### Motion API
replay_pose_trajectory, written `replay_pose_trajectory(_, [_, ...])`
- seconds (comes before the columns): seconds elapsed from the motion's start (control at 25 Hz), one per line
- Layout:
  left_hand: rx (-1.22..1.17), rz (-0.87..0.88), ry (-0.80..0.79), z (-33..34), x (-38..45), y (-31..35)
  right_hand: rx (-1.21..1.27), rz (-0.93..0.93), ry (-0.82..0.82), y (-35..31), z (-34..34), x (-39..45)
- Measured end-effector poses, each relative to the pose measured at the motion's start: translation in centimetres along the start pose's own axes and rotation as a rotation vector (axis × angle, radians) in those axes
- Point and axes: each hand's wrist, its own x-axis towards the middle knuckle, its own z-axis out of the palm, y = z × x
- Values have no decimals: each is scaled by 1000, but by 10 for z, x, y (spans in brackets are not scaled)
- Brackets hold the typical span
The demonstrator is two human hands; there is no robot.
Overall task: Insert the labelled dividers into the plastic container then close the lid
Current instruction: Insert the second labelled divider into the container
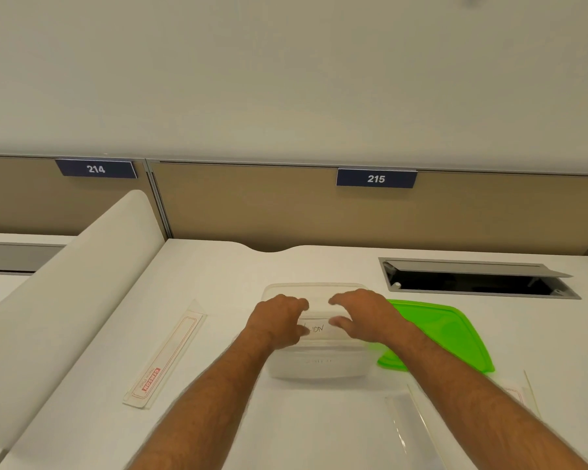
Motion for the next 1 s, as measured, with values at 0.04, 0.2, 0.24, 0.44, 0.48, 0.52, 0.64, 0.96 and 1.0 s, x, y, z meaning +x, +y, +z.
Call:
replay_pose_trajectory(0.04, [-20,1,66,-2,-4,2,20,8,86,-2,-1,-4])
replay_pose_trajectory(0.2, [-27,16,293,-3,-23,8,18,-11,464,-12,2,-24])
replay_pose_trajectory(0.24, [-6,15,319,-1,-28,9,-4,-3,497,-13,5,-28])
replay_pose_trajectory(0.44, [57,-51,400,10,-48,13,-63,71,474,-19,10,-53])
replay_pose_trajectory(0.48, [61,-57,418,11,-52,14,-72,80,472,-21,11,-59])
replay_pose_trajectory(0.52, [63,-61,434,12,-56,15,-71,91,464,-22,12,-64])
replay_pose_trajectory(0.64, [69,-75,448,17,-68,18,-69,112,436,-25,17,-79])
replay_pose_trajectory(0.96, [67,-106,393,31,-98,26,-67,156,359,-27,36,-113])
replay_pose_trajectory(1.0, [67,-105,395,33,-101,27,-70,164,352,-26,38,-117])
